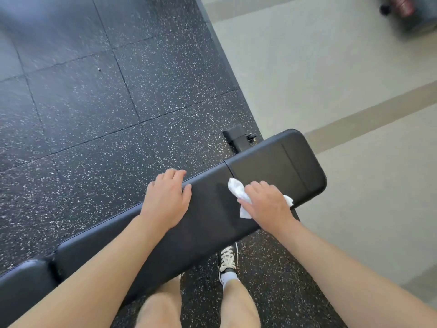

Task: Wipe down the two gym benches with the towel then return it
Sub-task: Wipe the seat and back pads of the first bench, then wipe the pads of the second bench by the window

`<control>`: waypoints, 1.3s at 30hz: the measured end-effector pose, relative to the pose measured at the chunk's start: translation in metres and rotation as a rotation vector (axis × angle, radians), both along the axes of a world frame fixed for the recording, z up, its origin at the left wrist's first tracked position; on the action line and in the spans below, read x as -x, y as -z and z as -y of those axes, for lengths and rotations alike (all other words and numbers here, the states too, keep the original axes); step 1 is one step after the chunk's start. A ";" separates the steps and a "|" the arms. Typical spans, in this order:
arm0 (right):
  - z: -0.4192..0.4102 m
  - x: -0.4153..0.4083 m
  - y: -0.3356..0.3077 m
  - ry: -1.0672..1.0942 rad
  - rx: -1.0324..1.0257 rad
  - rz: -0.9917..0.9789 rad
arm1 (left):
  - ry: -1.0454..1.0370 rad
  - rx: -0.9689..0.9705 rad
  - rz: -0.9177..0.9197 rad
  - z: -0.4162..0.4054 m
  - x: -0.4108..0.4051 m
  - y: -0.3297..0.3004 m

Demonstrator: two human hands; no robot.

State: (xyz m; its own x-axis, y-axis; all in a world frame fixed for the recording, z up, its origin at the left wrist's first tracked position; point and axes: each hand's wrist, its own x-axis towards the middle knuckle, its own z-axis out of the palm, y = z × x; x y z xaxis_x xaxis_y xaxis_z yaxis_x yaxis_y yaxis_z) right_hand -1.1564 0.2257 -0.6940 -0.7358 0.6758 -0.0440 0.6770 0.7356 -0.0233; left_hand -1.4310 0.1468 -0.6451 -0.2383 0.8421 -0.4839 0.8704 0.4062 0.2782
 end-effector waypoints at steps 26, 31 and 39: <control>-0.041 0.122 -0.392 0.200 0.228 -0.621 | -0.332 -0.560 -0.106 0.073 0.065 -0.388; -0.022 0.140 -0.386 0.096 0.266 -0.567 | -0.458 -0.543 -0.079 0.115 0.064 -0.368; 0.032 0.183 -0.374 -0.086 0.323 -0.493 | -0.675 -0.555 -0.095 0.200 0.065 -0.341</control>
State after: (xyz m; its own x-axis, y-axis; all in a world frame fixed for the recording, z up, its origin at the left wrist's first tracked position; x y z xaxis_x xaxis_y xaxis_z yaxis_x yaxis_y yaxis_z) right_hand -1.3398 0.1937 -0.3196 -0.7730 0.6223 0.1233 0.4682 0.6907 -0.5511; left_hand -1.4956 -0.0531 -0.3045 -0.7887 0.6148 0.0012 0.5230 0.6698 0.5271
